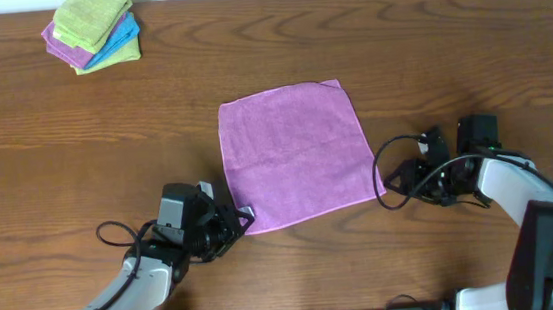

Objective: Fold the cloth
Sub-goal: 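Move both grippers down to the cloth's two lower corners, then grasp the lower-left and lower-right corners with both grippers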

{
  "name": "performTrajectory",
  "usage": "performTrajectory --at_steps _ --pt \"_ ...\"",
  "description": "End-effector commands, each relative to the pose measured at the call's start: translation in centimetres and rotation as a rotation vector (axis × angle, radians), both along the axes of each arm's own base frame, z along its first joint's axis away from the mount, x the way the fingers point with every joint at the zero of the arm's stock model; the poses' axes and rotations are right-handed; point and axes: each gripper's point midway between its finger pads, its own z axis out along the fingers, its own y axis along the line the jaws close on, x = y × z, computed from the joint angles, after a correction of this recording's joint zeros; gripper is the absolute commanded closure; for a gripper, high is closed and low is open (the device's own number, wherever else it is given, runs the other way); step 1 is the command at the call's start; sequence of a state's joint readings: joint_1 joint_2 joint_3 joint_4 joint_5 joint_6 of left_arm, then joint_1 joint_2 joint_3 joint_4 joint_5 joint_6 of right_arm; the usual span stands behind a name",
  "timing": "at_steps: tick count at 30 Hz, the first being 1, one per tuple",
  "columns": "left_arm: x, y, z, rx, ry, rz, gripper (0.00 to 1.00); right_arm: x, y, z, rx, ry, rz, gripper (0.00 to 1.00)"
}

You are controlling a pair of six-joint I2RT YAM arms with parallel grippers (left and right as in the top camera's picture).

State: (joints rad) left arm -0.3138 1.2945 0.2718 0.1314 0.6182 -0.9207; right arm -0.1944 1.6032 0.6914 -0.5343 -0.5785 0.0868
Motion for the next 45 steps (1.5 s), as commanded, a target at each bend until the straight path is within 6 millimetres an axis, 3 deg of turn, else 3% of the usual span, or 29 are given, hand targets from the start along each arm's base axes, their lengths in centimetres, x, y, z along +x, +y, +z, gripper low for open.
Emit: performTrajectory --at_steps 1,20,30,32,34,36,42,45 --pt "-0.5 -0.6 -0.1 -0.001 0.011 -0.028 0.62 -0.5 0.1 -0.8 0.017 0.026 0.007 0.55" --pt "-0.1 -0.2 -0.4 0.039 -0.008 -0.009 0.63 -1.0 1.3 -2.0 0.084 0.072 0.029 0.68" --pt "-0.1 0.0 -0.6 0.055 -0.007 0.0 0.7 -1.0 2.8 -2.1 0.072 0.054 0.093 0.75" --pt "-0.2 0.1 -0.7 0.06 0.001 0.0 0.74 -1.0 2.8 -2.1 0.072 0.053 0.095 0.86" --pt "-0.3 0.2 -0.8 0.064 0.007 0.001 0.87 -1.0 2.8 -2.1 0.072 0.053 0.095 0.99" --pt "-0.3 0.2 -0.8 0.063 0.007 0.001 0.94 -1.0 2.9 -2.1 0.073 0.053 0.095 0.98" --pt "-0.1 0.0 -0.6 0.057 -0.002 0.0 0.94 -0.9 3.2 -1.7 0.101 0.049 0.093 0.99" --pt "0.9 -0.7 0.6 0.021 -0.047 -0.013 0.94 -0.5 3.9 -0.8 0.153 0.029 0.099 0.99"
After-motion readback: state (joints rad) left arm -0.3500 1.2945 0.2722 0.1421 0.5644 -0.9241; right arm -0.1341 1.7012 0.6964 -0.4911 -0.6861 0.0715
